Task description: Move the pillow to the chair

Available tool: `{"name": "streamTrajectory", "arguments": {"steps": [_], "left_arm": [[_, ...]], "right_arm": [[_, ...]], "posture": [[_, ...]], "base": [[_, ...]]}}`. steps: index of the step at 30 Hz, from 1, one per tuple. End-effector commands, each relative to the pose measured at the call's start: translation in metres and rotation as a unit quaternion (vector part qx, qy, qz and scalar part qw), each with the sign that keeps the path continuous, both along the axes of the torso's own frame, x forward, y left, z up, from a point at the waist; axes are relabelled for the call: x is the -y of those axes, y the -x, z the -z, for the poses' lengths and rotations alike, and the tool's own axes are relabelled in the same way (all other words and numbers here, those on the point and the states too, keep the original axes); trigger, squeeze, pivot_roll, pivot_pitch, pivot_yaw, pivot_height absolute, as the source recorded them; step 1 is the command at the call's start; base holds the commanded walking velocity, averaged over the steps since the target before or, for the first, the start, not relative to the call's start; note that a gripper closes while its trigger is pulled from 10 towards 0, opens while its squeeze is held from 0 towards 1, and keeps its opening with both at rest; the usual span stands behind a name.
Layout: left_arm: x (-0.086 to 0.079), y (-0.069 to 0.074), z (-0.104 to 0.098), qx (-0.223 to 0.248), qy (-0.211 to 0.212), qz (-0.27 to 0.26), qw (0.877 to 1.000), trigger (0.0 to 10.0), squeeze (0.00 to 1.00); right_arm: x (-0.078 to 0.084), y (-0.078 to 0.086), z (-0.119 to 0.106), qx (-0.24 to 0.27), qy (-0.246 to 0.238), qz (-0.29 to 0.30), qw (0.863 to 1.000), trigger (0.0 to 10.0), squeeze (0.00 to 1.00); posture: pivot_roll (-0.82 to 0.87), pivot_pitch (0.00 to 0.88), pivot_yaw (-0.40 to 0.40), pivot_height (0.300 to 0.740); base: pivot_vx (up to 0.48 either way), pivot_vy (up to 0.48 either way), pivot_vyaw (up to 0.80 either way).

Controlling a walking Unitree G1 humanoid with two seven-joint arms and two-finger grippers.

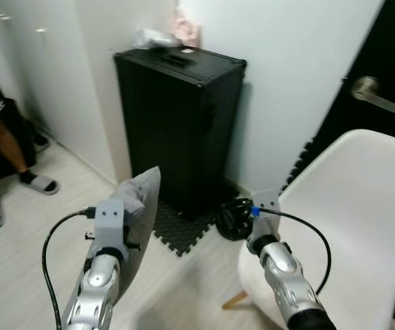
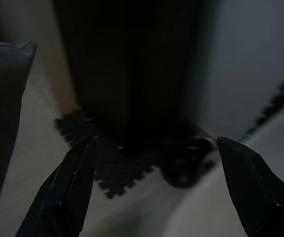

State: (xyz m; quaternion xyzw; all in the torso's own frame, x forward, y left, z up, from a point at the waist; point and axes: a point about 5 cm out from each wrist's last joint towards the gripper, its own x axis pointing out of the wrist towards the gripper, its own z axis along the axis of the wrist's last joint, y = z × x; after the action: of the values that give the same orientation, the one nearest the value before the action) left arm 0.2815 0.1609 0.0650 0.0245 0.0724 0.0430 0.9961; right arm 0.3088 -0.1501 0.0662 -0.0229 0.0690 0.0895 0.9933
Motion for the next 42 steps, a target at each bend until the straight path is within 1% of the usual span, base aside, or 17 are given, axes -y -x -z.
{"name": "streamTrajectory", "arguments": {"steps": [1, 32, 42], "left_arm": [[-0.0003, -0.0039, -0.0116, 0.031, -0.003, 0.002, 1.000, 10.0, 0.00], [-0.0029, -0.0056, -0.0142, 0.030, -0.006, 0.005, 1.000, 10.0, 0.00], [-0.0045, -0.0048, -0.0141, 0.029, -0.007, 0.002, 1.000, 10.0, 0.00]], "right_arm": [[-0.0018, 0.0025, 0.0044, -0.006, 0.000, 0.000, 1.000, 10.0, 0.00], [-0.0030, -0.0014, 0.0023, -0.006, -0.018, 0.014, 1.000, 10.0, 0.00], [-0.0033, -0.0062, -0.0018, -0.002, -0.020, 0.012, 1.000, 10.0, 0.00]], "posture": [[0.03, 0.036, -0.010, 0.740], [0.04, 0.047, -0.004, 0.740], [0.04, 0.047, -0.006, 0.740]], "base": [[0.000, 0.000, -0.80], [0.000, 0.000, -0.80], [0.000, 0.000, -0.80]]}}
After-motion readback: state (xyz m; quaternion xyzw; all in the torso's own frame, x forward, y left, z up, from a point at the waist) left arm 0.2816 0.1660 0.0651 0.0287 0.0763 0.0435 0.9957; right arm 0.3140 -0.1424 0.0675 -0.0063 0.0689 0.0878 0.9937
